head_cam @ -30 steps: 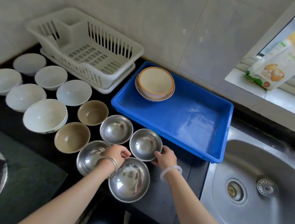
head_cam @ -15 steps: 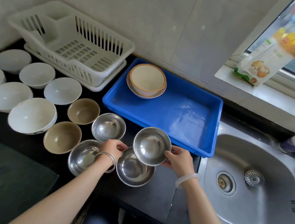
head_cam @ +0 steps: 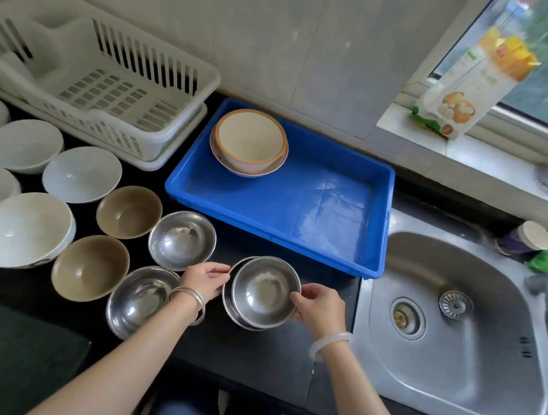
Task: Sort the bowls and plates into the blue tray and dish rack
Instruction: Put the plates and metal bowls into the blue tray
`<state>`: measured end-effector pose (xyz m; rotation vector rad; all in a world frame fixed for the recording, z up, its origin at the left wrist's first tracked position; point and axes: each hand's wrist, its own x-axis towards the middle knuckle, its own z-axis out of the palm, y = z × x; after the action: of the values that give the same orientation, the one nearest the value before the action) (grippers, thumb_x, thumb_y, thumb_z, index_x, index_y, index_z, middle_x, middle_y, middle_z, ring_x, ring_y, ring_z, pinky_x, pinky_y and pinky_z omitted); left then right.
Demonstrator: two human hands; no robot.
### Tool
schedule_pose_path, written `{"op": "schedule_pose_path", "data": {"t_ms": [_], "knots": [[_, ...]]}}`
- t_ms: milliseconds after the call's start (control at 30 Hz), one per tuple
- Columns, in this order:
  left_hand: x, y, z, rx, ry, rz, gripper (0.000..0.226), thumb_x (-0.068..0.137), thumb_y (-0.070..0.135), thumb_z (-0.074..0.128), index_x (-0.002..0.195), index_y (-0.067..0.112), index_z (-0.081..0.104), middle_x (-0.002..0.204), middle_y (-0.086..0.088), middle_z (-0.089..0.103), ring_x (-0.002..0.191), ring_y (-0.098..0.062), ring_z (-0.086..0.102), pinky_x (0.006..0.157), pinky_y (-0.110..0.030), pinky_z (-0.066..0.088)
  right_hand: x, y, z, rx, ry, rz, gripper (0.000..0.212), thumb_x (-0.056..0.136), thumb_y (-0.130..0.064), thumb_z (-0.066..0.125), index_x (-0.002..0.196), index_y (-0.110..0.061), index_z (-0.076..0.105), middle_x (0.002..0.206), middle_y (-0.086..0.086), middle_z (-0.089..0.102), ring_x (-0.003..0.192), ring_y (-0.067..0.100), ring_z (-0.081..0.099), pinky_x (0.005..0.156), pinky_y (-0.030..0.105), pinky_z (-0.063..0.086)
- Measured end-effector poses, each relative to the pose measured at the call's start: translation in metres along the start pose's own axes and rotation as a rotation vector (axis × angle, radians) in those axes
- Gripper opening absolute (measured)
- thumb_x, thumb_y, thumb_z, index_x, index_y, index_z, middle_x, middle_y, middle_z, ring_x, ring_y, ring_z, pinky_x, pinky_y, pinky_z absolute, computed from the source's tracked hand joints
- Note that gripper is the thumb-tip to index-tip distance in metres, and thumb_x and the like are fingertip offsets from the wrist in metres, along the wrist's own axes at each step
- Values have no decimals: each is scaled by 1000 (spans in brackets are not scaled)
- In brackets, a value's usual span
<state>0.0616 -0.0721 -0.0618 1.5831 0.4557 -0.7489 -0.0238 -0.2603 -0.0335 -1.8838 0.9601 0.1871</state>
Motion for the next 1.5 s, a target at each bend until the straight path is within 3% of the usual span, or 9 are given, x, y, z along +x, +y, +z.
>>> {"op": "schedule_pose_path", "data": {"t_ms": [200,333,500,600,733,1033,1133,1333,1500], "knots": [[-2,0,-2,-62,-65,-54,27,89,-4,52,114,0,59,97,-11,62,96,-21,57,87,-33,47,2,5,7,-74,52,8,9,78,-18,69,71,-22,65,72,0,69,60,12,65,68,32,60],[-3,4,-3,-56,-92,-68,27,89,-5,51,114,0,58,101,-14,61,94,-22,58,85,-32,47,5,10,10,-61,58,39,11,80,-22,71,86,-22,62,82,-5,66,73,15,66,71,32,60],[-2,6,-4,-66,-135,-106,26,90,-3,51,115,0,57,105,-15,60,94,-25,59,83,-36,48,8,15,16,93,21,162,16,81,-20,71,98,-19,68,89,-2,69,67,13,68,56,23,58],[-1,5,-4,-61,-153,-126,21,90,0,52,110,4,58,93,-8,64,78,-20,62,73,-34,52,8,17,21,188,0,214,18,84,-18,68,102,-18,68,89,-1,68,72,17,69,56,25,59],[-1,7,-3,-68,-149,-134,20,91,1,51,109,4,59,88,-6,64,76,-18,63,63,-28,52,8,21,23,282,0,237,19,85,-14,67,103,-15,69,91,5,71,73,18,71,56,27,59],[-6,43,17,-64,-184,-46,29,88,0,54,117,6,58,104,-8,63,89,-17,62,70,-27,52,18,-1,-12,351,19,121,12,82,-14,70,93,-16,73,84,4,74,76,19,72,59,30,60],[-3,72,34,-88,-191,12,30,89,-1,53,118,4,56,108,-10,61,92,-19,61,70,-27,51,36,-27,-36,382,-11,68,4,82,-14,70,86,-14,72,75,5,72,66,19,69,56,28,59],[21,127,80,-116,-136,96,27,89,-2,53,116,-5,54,96,-13,59,75,-16,59,55,-16,54,94,-72,-75,377,-16,44,21,84,-15,67,104,-7,66,81,7,65,62,20,62,51,23,56],[60,145,113,-163,-57,79,32,88,-5,52,120,-7,52,104,-17,56,94,-26,57,80,-29,53,150,-85,-83,364,-30,75,34,86,-18,65,118,-5,61,93,11,63,63,17,60,48,19,55]]}}
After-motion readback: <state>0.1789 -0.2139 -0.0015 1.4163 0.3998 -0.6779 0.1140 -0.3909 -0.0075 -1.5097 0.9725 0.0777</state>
